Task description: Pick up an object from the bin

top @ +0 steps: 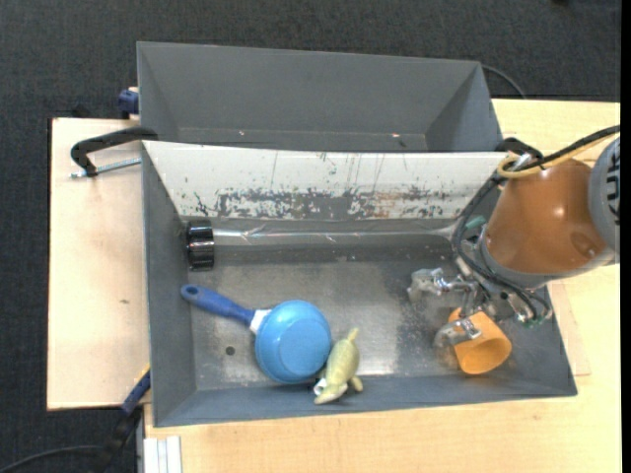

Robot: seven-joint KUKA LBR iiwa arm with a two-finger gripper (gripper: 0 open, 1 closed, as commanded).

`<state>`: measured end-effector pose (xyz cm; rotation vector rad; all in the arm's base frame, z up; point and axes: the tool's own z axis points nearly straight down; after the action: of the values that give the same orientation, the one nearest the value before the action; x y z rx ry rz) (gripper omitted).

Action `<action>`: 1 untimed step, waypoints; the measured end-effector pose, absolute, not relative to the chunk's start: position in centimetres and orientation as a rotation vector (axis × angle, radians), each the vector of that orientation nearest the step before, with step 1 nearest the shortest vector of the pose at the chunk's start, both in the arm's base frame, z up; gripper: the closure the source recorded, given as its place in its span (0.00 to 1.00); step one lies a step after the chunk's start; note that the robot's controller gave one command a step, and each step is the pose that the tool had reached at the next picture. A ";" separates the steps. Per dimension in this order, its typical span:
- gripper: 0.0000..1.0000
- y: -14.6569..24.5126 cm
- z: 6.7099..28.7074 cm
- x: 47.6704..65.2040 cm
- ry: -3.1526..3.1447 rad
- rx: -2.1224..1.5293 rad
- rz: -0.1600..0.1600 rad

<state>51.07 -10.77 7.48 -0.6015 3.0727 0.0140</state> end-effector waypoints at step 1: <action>1.00 -11.4 7.4 50.8 3.081 -0.599 0.003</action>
Offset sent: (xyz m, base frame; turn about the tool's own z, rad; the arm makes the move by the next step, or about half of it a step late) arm 0.0000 0.0000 0.0000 0.0000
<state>50.85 -11.40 7.39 -0.5987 3.0810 0.0027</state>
